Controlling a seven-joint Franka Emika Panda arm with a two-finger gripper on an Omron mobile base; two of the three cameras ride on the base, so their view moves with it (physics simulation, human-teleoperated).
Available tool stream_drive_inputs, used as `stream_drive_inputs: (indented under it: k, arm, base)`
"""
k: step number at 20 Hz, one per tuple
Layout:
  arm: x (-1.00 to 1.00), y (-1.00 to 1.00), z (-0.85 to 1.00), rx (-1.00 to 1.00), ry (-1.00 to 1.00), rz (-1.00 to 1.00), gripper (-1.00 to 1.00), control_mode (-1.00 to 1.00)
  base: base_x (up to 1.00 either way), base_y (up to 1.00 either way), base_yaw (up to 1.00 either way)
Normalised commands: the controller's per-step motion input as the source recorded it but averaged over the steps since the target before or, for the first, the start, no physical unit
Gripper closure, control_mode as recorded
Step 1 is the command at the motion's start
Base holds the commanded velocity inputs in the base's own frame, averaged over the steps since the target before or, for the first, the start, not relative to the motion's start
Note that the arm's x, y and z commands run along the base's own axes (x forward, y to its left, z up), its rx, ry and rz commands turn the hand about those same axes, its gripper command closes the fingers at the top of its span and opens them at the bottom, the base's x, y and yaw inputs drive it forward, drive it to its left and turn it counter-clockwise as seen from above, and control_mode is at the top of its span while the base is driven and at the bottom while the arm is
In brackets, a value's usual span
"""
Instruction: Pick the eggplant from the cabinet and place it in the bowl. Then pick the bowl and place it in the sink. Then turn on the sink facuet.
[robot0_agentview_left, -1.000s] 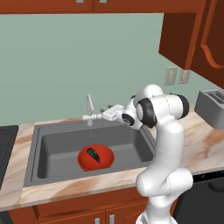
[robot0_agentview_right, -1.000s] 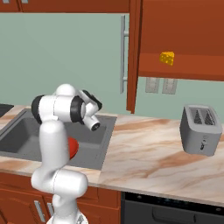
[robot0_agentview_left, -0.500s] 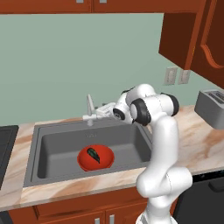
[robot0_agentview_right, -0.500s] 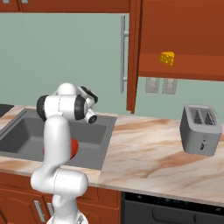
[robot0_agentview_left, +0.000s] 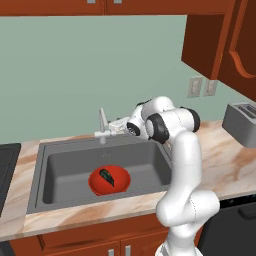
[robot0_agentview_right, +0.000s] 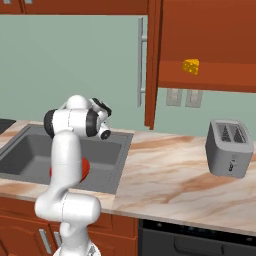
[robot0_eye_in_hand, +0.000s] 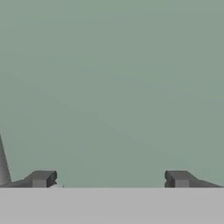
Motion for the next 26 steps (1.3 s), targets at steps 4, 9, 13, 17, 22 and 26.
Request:
stream_drive_inputs:
  k: [4, 9, 13, 17, 22, 26]
  arm:
    - [0.11, -0.09, -0.3, 0.0, 0.0, -0.03, -1.0, -1.0]
    - [0.03, -0.18, -0.47, 0.0, 0.0, -0.1, 1.0, -1.0]
    - [0.0, -0.53, -0.36, 0.0, 0.0, -0.15, 1.0, -1.0]
    - [0.0, -0.71, -0.25, 0.0, 0.0, -0.16, 1.0, -1.0]
    - [0.0, -0.87, -0.09, 0.07, 0.04, -0.16, 1.0, -1.0]
    - [0.0, -1.0, 0.0, 0.2, 0.1, -0.12, 1.0, -1.0]
  base:
    - [0.0, 0.0, 0.0]
    - [0.0, 0.0, 0.0]
    - [0.0, 0.0, 0.0]
    - [0.0, 0.0, 0.0]
    - [0.0, 0.0, 0.0]
    - [0.0, 0.0, 0.0]
